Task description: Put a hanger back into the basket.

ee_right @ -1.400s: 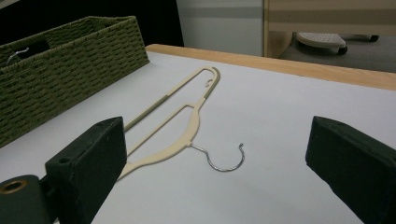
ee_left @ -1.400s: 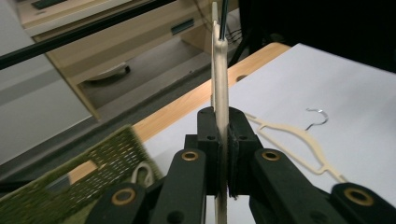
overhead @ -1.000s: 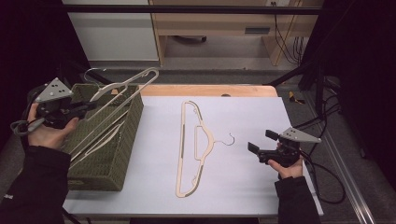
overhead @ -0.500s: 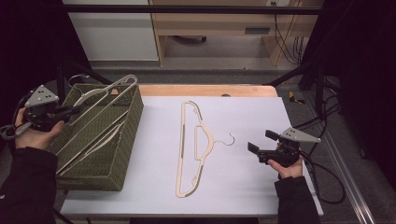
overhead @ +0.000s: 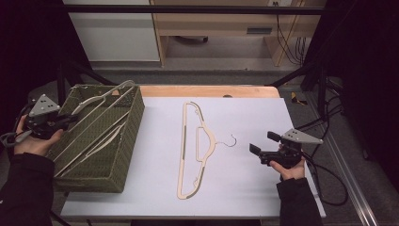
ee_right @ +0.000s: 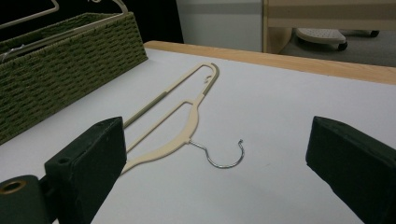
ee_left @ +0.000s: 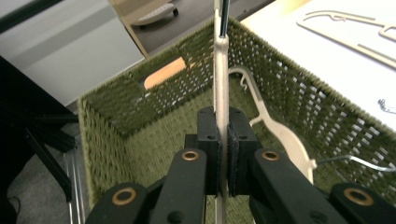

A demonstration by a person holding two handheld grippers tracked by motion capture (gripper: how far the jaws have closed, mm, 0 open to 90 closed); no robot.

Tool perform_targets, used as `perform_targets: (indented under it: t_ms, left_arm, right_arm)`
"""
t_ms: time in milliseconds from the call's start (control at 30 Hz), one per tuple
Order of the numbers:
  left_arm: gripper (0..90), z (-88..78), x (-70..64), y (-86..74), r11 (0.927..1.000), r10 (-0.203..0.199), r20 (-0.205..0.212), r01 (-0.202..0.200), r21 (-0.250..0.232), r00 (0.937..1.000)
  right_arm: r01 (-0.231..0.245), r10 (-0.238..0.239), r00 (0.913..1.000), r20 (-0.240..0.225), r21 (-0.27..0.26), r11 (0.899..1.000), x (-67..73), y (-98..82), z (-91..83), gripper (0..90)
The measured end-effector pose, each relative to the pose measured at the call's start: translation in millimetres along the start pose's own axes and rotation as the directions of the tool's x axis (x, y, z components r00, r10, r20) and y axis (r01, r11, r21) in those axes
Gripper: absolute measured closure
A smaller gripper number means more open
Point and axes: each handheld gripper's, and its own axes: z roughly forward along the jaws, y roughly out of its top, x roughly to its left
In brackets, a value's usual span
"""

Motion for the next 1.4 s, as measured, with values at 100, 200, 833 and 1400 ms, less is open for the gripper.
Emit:
perform_targets:
  t_ms: [100,200,833,1400]
  left_arm:
    - [85.7,3.0,0.4,-3.7,0.9998,0.012,0.000,-0.012,0.017,0.9999]
    - [85.6,9.1,-3.6,-6.1,0.9993,0.024,-0.002,-0.024,0.027,0.9997]
    - [74.1,52.2,-25.7,-40.5,0.9698,-0.087,0.110,0.059,0.237,0.9901]
    - [45.1,30.1,-31.9,-41.3,0.9726,-0.119,0.109,0.093,0.213,0.9870]
  right_arm:
    - [-0.005,0.005,1.0000,0.002,0.002,1.000,0.7,-0.4,1.2,5.6]
    - [-0.009,0.009,0.9999,0.005,0.005,1.000,0.8,-0.6,1.8,5.6]
    - [-0.008,0.008,1.0000,-0.004,0.009,1.000,1.2,-1.8,3.9,5.7]
    - [-0.008,0.008,0.9999,-0.006,0.003,1.000,1.0,-1.2,2.6,5.9]
